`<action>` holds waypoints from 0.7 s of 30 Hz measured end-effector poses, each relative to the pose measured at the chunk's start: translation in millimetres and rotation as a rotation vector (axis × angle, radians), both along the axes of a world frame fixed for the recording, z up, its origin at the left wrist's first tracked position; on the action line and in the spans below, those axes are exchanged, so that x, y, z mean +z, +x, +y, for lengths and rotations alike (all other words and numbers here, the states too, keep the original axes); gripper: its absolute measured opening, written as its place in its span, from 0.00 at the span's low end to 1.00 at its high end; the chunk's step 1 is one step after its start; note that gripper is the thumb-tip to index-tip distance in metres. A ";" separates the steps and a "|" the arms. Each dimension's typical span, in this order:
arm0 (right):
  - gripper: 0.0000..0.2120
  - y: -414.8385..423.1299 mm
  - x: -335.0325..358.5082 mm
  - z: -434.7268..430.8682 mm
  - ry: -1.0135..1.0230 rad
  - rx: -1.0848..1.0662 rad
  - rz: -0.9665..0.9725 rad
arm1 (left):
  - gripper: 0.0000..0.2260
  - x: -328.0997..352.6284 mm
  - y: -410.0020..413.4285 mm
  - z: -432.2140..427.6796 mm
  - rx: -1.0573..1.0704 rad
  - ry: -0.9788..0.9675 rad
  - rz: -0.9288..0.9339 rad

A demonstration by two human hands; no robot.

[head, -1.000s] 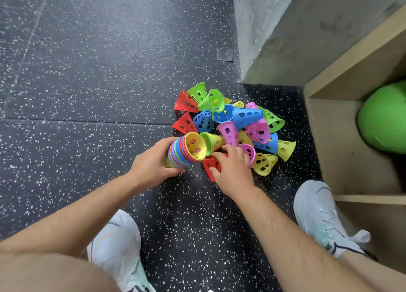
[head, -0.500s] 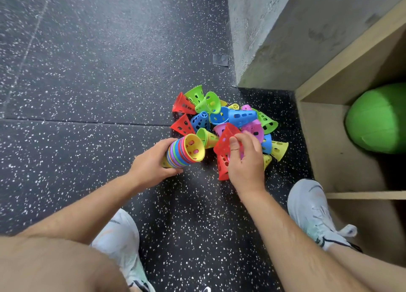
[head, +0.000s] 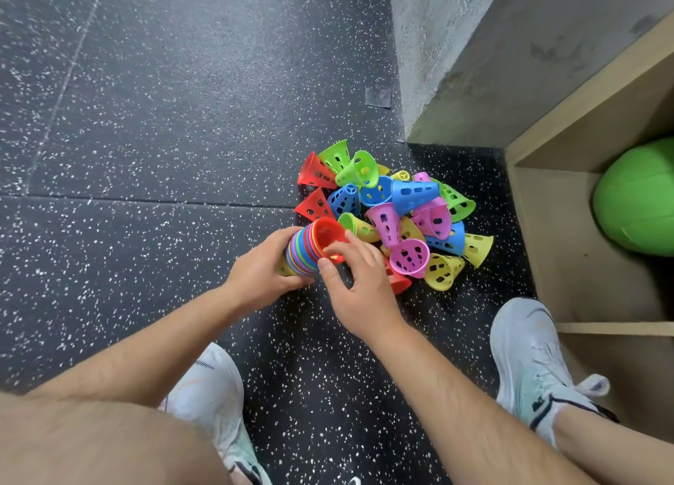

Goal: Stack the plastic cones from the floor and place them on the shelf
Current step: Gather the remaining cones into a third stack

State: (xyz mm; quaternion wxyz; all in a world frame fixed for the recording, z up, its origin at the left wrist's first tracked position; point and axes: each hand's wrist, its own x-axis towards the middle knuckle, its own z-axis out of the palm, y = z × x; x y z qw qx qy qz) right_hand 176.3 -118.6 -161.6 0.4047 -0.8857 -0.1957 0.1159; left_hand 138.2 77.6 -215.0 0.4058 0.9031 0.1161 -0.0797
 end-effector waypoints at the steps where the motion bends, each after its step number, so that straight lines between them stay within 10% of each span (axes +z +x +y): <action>1: 0.14 1.7 0.3 -1.0 -0.003 0.012 0.012 | 0.37 0.2 0.9 0.4 0.003 -0.009 0.002; 11: 0.12 4.1 -15.0 -44.4 -0.121 -0.275 -0.069 | 0.37 -0.7 1.3 -1.1 -0.041 0.007 -0.003; 21: 0.20 7.9 -25.6 -65.3 -0.364 -0.593 0.303 | 0.37 1.8 0.5 -1.8 -0.064 0.014 0.009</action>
